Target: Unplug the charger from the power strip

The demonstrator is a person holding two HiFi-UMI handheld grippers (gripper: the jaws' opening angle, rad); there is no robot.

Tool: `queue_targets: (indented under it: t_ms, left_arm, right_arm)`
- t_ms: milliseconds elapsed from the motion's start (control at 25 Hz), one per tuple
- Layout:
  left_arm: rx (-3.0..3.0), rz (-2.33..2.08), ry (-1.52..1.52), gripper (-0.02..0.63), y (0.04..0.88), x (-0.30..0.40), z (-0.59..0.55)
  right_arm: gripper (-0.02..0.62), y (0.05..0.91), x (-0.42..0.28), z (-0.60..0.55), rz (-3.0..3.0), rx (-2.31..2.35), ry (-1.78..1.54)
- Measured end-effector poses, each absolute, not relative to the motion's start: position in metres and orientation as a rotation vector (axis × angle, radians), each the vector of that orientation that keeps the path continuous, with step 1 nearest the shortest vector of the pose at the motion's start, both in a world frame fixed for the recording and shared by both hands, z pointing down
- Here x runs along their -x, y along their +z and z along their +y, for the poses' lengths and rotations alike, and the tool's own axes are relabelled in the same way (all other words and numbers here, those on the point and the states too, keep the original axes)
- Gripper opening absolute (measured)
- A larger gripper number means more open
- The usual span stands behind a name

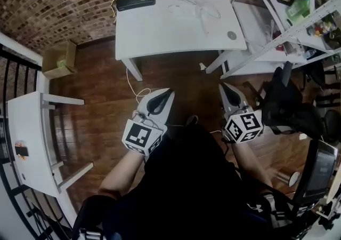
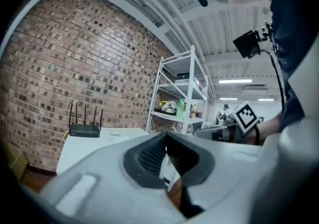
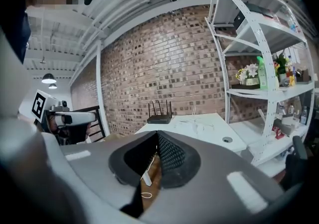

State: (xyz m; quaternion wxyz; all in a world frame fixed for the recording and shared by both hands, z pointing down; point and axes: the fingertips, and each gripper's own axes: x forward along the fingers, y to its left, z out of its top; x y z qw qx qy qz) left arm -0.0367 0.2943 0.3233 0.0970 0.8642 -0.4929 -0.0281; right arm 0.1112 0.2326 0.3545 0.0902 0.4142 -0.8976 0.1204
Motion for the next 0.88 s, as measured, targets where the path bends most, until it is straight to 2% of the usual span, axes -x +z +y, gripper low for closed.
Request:
queue_targets:
  t_ms: [320,680,720,760,880]
  left_arm:
    - [-2.535,-1.530,0.082,0.006,0.342,0.056,0.188]
    - [-2.533,-1.615,0.365,0.095,0.362,0.056,0.061]
    - [-2.537,-1.603,0.392,0.106,0.366,0.053,0.050]
    - [-2.542,-1.587,0.417,0.115,0.371,0.050,0.038]
    - [-2.563,-1.526,0.492,0.135,0.387,0.045,0.004]
  right_arm:
    - [0.003,0.394,-0.069,0.117,-2.704,-1.159,0.548]
    - [0.004,0.421,-0.080,-0.026,-2.679,-1.154,0.590]
    - [0.098,0.424,-0.084,-0.039,-2.671,-1.151,0.594]
    - [0.130,0.428,-0.086,-0.051,-2.662,-1.148,0.595]
    - [0.130,0.439,-0.091,-0.083,-2.621,-1.168,0.569]
